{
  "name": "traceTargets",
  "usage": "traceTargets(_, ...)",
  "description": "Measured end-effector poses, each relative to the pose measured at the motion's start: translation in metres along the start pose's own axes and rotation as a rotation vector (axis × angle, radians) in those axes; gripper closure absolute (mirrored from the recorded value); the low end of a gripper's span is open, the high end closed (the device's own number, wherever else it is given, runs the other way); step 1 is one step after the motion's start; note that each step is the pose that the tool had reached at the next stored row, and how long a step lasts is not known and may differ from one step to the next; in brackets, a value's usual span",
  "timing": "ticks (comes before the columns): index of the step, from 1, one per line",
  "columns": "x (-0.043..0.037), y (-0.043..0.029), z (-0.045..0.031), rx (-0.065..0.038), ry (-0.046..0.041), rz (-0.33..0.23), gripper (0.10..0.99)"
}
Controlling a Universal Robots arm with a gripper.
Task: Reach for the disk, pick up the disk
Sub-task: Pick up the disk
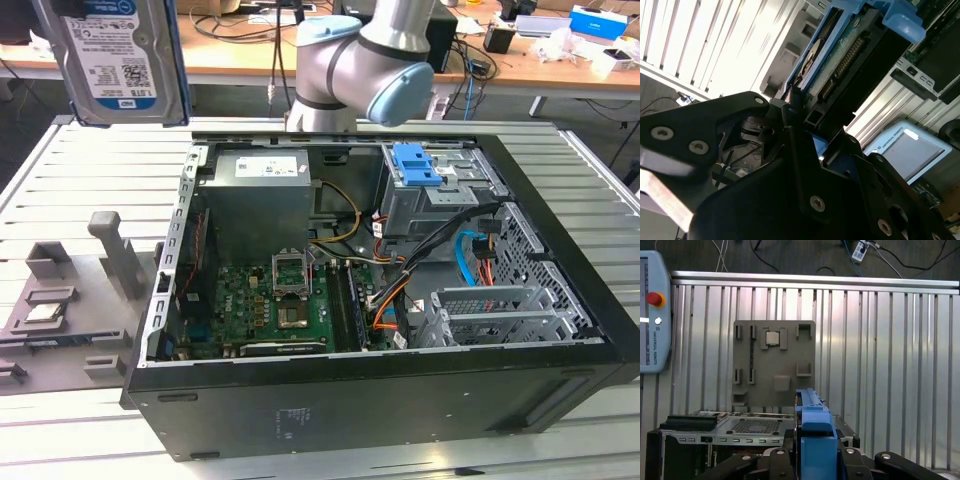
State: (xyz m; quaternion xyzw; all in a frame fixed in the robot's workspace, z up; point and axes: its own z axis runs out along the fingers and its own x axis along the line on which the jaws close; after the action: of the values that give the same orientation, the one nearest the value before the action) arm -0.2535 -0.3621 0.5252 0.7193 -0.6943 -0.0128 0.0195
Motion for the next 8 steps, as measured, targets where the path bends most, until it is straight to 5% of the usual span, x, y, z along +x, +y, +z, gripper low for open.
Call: traceTargets(8, 0.0005, -0.0343, -0.0015, -0.002, -0.0002, 0.000, 0.722)
